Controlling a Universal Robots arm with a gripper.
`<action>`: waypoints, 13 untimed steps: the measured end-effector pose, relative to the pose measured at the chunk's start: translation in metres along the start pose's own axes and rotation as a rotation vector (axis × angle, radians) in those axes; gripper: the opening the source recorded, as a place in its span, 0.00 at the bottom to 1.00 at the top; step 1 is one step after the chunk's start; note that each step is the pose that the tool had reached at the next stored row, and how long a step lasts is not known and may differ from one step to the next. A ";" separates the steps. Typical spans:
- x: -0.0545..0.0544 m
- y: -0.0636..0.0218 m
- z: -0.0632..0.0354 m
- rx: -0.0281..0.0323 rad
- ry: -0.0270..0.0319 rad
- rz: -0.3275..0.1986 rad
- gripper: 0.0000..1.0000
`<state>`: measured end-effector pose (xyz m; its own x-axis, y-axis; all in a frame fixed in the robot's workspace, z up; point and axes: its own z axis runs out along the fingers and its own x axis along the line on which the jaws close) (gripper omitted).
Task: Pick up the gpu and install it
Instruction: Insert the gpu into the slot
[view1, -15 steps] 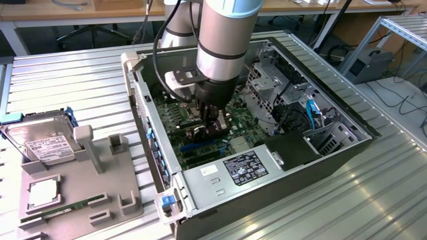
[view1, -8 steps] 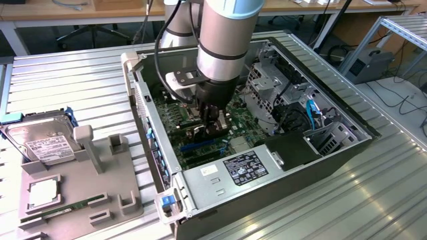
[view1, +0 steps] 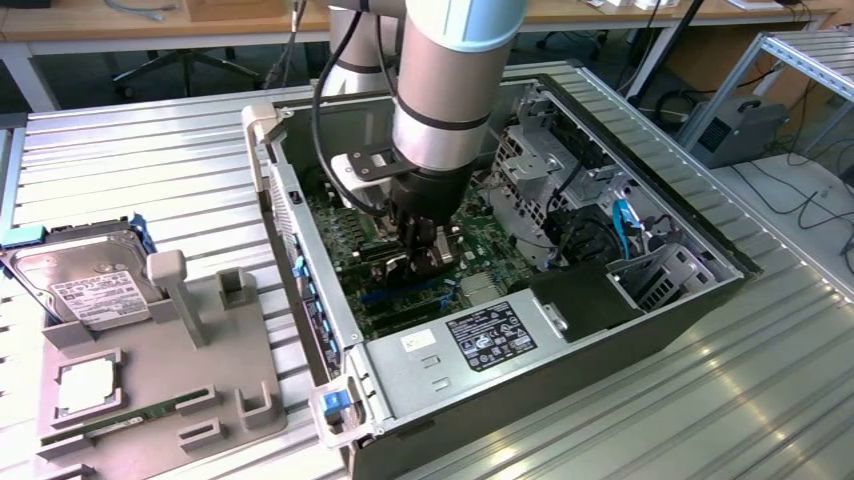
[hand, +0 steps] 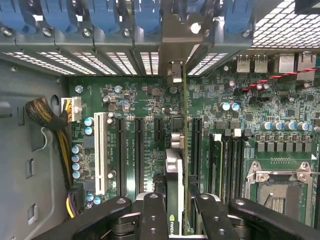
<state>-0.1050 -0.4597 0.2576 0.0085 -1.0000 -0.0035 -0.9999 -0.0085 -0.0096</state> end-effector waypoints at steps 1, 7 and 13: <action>0.000 0.0003 0.0006 0.0000 0.0000 0.000 0.27; 0.000 0.0005 0.0015 0.0000 -0.0001 0.000 0.27; 0.000 0.0005 0.0032 -0.0001 0.0000 0.000 0.27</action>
<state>-0.1055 -0.4596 0.2544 0.0084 -1.0000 -0.0035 -0.9999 -0.0084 -0.0095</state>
